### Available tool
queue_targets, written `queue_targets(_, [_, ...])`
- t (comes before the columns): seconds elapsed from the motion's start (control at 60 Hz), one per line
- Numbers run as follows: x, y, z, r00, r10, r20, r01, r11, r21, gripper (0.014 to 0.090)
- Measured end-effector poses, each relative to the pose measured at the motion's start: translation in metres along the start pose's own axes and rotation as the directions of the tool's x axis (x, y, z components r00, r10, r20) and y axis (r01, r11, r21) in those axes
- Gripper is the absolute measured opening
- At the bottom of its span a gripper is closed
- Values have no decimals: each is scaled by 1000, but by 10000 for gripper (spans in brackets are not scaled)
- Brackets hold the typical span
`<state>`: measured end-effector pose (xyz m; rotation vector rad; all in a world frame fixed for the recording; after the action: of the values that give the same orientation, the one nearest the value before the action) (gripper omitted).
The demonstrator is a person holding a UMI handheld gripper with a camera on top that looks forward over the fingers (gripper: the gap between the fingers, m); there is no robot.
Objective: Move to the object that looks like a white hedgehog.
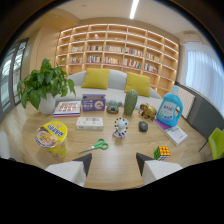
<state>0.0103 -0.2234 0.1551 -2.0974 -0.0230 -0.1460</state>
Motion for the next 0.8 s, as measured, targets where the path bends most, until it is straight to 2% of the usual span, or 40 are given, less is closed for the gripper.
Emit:
queue_targets(0.217, [13, 14, -23, 1000, -24, -16, 24, 1000, -3, 843])
queue_targets(0.383, [32, 28, -9, 999, -17, -29, 16, 999, -34, 841])
queue_targets(0.667, [48, 17, 69, 1000, 4, -29, -5, 999, -42, 842])
queue_targets(0.8, [43, 5, 115, 1000, 8, 6, -8, 999, -47, 844])
